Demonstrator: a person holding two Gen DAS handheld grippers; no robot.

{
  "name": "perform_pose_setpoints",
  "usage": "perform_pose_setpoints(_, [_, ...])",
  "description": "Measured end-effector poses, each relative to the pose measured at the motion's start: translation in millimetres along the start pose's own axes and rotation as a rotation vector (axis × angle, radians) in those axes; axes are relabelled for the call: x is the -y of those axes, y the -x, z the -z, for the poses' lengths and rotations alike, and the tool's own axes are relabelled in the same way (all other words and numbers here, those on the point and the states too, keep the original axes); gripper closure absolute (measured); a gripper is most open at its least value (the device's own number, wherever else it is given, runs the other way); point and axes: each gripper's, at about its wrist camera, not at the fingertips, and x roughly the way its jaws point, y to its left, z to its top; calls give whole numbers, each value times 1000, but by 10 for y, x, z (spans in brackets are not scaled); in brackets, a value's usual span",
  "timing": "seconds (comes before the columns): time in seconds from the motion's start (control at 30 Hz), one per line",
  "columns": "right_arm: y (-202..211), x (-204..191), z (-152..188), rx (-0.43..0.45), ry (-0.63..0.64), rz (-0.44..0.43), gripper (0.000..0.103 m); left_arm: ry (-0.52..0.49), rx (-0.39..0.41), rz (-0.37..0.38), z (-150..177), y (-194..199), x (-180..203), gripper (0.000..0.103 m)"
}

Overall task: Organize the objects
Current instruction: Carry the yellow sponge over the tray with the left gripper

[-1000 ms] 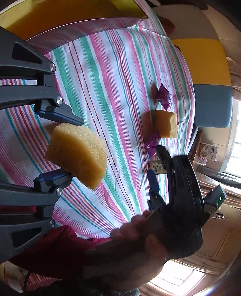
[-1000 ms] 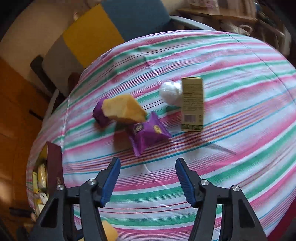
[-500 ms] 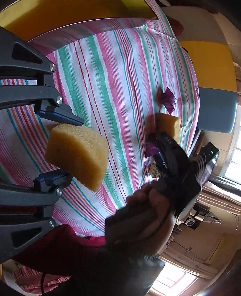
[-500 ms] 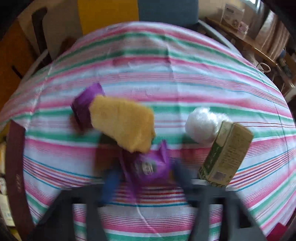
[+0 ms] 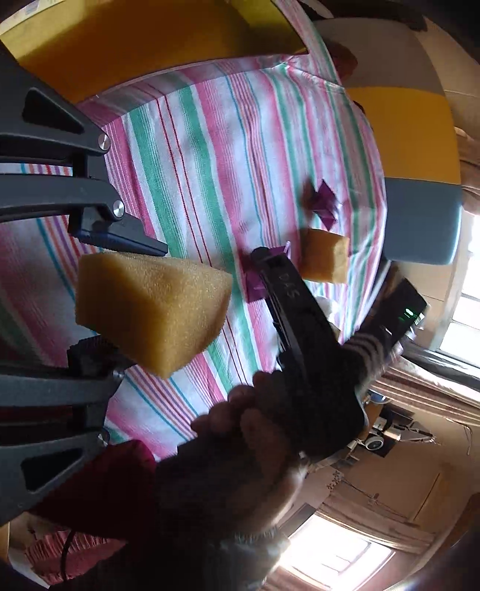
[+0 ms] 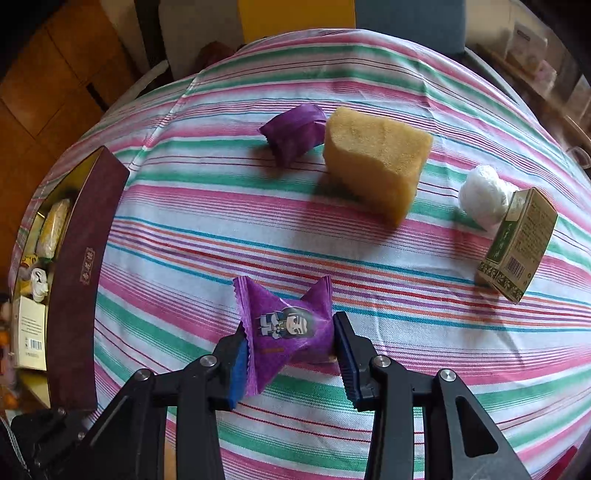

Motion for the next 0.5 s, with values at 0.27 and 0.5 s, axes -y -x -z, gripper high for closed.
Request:
perform_pose_setpoints(0.27, [19, -140, 42, 17, 63, 54, 61, -5, 35, -7, 48, 294, 86, 66])
perform_pose_setpoints(0.5, [-2, -193, 33, 19, 94, 75, 62, -3, 41, -13, 87, 459, 122, 66])
